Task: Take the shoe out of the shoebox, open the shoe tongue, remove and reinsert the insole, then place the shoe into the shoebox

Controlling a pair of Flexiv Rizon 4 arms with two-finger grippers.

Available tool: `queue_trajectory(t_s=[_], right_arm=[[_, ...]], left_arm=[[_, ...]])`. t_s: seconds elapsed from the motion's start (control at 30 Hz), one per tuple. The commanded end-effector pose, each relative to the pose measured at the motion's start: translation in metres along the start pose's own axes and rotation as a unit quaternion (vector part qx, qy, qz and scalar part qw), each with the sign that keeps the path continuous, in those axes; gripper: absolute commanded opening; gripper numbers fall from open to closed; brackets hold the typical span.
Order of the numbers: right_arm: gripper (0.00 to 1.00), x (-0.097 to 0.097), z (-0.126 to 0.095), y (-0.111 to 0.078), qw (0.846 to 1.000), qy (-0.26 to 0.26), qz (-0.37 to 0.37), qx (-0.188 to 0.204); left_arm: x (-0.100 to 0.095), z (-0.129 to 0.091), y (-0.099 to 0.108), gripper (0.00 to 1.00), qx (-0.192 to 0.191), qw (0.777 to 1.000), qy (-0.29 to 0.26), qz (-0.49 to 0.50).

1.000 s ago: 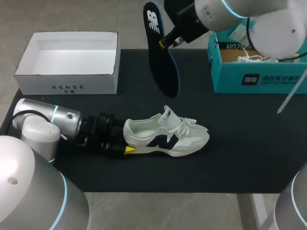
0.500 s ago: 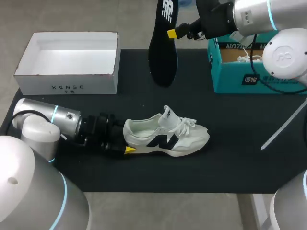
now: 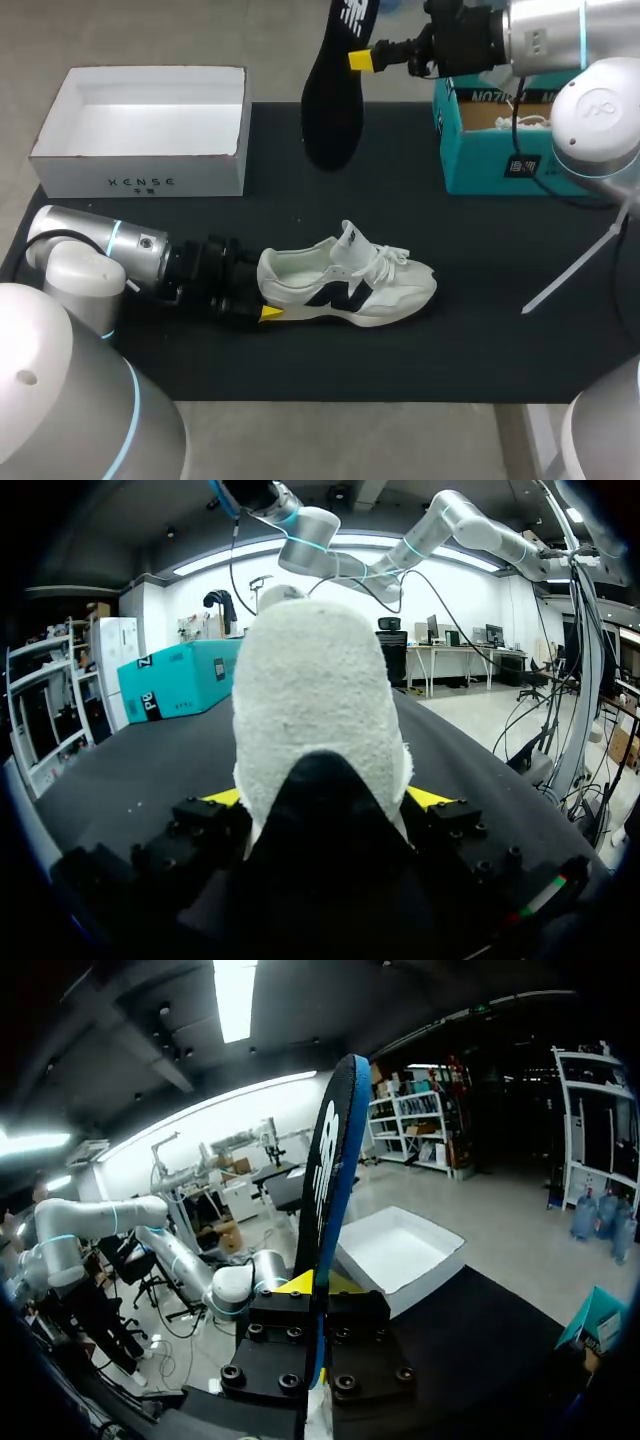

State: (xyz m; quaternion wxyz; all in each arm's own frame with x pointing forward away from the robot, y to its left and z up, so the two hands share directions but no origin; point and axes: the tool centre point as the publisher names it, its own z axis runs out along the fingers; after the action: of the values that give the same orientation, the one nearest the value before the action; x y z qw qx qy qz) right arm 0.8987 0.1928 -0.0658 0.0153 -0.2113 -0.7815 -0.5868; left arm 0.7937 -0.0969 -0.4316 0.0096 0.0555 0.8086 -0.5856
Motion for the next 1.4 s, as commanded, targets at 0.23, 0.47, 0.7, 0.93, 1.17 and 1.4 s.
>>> queue_trajectory(t_s=[0.23,0.47,0.7,0.93,1.17,1.4], right_arm=[[0.00,0.015,0.000,0.016,0.996,0.001,0.045,0.076],[0.00,0.015,0.000,0.016,0.996,0.001,0.045,0.076],[0.00,0.015,0.000,0.016,0.996,0.001,0.045,0.076],[0.00,0.034,-0.021,0.017,0.988,0.062,0.118,0.078],[0.00,0.052,-0.042,0.020,0.985,0.062,0.133,0.086],[0.00,0.049,-0.047,0.016,0.983,0.062,0.139,0.101]], left_arm=[[0.001,0.001,0.001,0.00,-0.001,1.000,0.000,0.000],[0.001,0.001,0.001,0.00,-0.001,1.000,0.000,0.000],[0.001,0.001,0.001,0.00,-0.001,1.000,0.000,0.000],[0.001,0.001,0.001,0.00,-0.001,1.000,0.000,0.000],[0.001,0.001,0.001,0.00,-0.001,1.000,0.000,0.000],[0.001,0.001,0.001,0.00,-0.001,1.000,0.000,0.000]])
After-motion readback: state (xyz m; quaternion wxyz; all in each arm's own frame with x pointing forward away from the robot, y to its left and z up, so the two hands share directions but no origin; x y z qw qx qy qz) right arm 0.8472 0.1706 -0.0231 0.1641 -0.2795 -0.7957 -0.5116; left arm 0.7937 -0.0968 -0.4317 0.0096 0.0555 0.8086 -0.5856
